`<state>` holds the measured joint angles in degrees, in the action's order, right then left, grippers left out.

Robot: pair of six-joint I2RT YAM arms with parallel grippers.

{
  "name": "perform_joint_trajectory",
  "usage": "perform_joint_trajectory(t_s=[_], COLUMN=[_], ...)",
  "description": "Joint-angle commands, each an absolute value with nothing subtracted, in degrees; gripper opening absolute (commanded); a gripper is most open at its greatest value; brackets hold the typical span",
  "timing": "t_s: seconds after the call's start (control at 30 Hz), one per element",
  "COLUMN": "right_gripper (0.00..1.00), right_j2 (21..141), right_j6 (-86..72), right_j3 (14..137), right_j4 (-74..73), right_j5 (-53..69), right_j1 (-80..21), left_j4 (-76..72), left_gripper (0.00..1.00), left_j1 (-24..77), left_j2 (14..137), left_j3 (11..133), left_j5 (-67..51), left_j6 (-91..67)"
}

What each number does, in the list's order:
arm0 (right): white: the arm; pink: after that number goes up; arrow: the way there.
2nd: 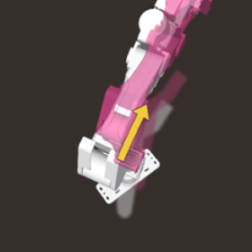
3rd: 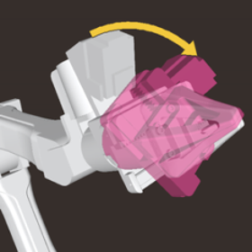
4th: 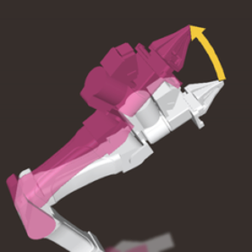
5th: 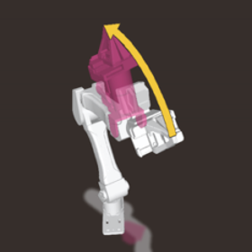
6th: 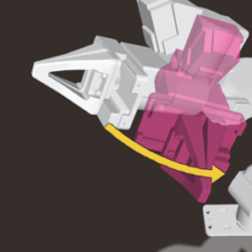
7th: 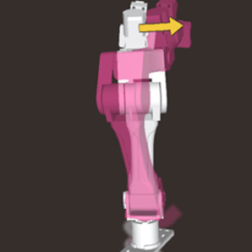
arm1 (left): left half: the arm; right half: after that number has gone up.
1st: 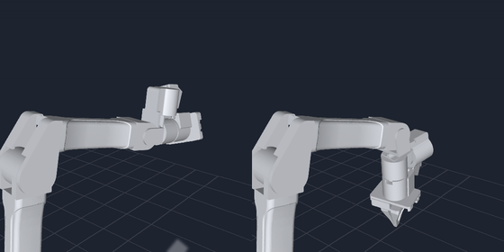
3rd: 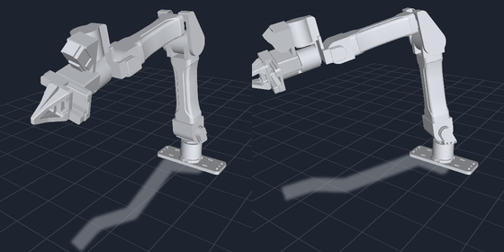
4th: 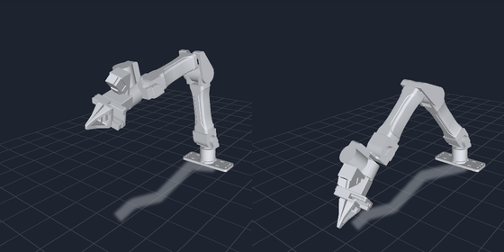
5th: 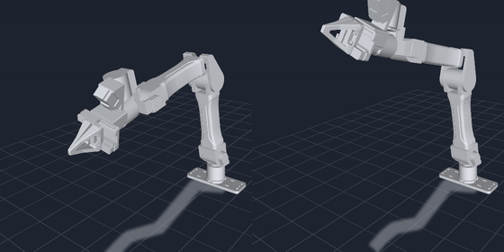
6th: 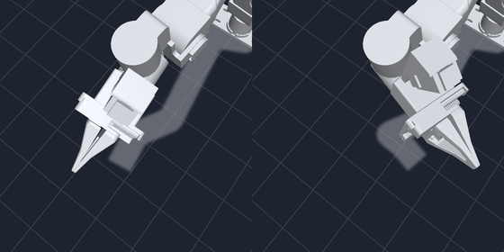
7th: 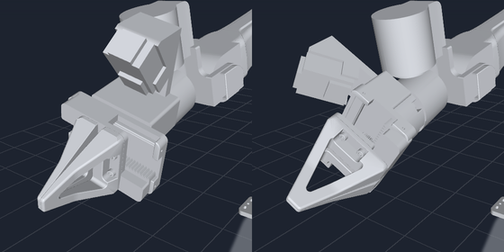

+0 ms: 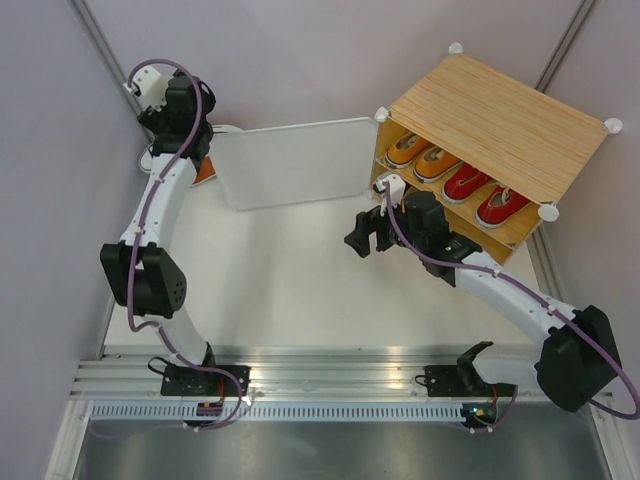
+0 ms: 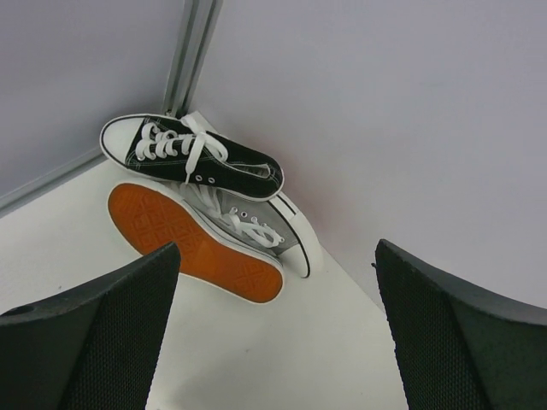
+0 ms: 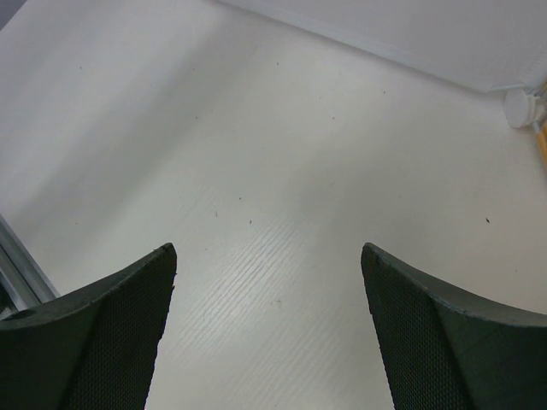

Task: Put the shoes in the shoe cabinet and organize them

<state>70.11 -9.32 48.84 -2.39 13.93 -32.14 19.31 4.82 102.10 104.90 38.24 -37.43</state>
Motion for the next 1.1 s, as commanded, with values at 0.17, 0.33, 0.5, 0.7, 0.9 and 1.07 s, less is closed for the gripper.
perform_joint_trajectory(t_s=[0.17,0.33,0.5,0.7,0.9,1.07], right_gripper=[0.92,0.92,0.92,0.92,0.92,0.92], right_j2=[73.74,75.14,76.37,78.13,79.10,79.54], right_j6=[-8.35,-8.70,-8.88,-8.09,-7.65,-7.47], right_j3=[51.68,51.50,52.56,53.79,54.67,54.84], right_j4=[-1.32,-2.11,-2.63,-3.96,-4.13,-3.95], right_j5=[16.52,17.31,17.49,17.67,18.10,18.02], right_j1=[-32.34,-32.34,-32.34,-32.34,-32.34,-32.52], left_j4=[7.30,1.15,1.49,3.15,8.44,7.47], left_gripper=[0.97,0.97,0.97,0.97,0.96,0.96], left_j1=[8.70,8.61,7.74,5.54,3.52,3.52], left_j2=[103.88,110.81,115.05,113.47,109.61,103.10], left_j3=[97.38,100.97,107.40,107.49,105.57,101.44], left_j5=[41.66,42.45,43.24,40.61,36.92,35.24], left_j6=[-32.35,-26.73,-25.92,-29.08,-35.41,-36.48])
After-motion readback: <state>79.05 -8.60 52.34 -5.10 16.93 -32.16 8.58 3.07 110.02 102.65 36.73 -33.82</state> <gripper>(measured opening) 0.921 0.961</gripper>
